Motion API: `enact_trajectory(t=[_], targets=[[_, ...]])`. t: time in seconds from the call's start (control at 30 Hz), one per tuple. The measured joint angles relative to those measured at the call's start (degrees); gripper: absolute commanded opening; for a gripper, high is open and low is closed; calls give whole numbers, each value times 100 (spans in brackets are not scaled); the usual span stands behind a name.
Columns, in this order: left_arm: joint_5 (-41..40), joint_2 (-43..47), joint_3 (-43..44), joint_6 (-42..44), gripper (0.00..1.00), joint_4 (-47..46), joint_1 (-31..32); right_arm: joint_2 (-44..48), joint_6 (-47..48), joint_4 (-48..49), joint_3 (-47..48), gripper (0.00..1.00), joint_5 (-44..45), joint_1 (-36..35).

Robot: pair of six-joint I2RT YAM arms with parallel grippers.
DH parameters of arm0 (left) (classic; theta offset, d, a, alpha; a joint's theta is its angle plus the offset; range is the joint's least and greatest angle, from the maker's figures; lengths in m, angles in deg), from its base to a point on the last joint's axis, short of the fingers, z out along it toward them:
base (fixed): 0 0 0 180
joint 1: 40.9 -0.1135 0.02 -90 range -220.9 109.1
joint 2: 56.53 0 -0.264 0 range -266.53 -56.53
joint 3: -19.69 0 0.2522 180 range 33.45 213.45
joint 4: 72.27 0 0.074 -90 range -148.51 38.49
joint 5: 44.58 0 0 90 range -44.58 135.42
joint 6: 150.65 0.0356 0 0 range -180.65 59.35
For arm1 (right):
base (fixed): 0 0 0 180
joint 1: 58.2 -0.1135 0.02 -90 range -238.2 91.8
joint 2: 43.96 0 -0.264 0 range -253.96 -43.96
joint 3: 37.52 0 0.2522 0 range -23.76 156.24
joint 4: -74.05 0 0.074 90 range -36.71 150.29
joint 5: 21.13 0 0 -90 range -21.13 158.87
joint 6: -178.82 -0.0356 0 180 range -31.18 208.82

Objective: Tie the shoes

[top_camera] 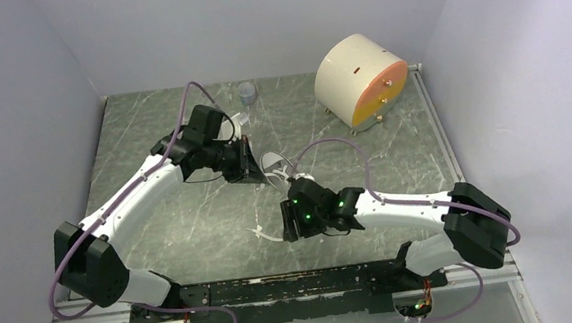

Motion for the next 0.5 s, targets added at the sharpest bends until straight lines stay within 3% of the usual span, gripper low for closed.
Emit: enact_trajectory(t=[0.2,0.3,0.4,0.5], targets=[[15,149,-90,20,5,-48,0,-227,-588,341,0,56,986,-560],[15,179,-90,55,5,-46,0,-586,-859,356,33,32,1381,-605],[0,186,-90,140,5,-20,0,-837,-984,343,44,23,1613,-673],[-46,186,-90,236,5,52,0,-876,-953,433,44,3,1744,-715]])
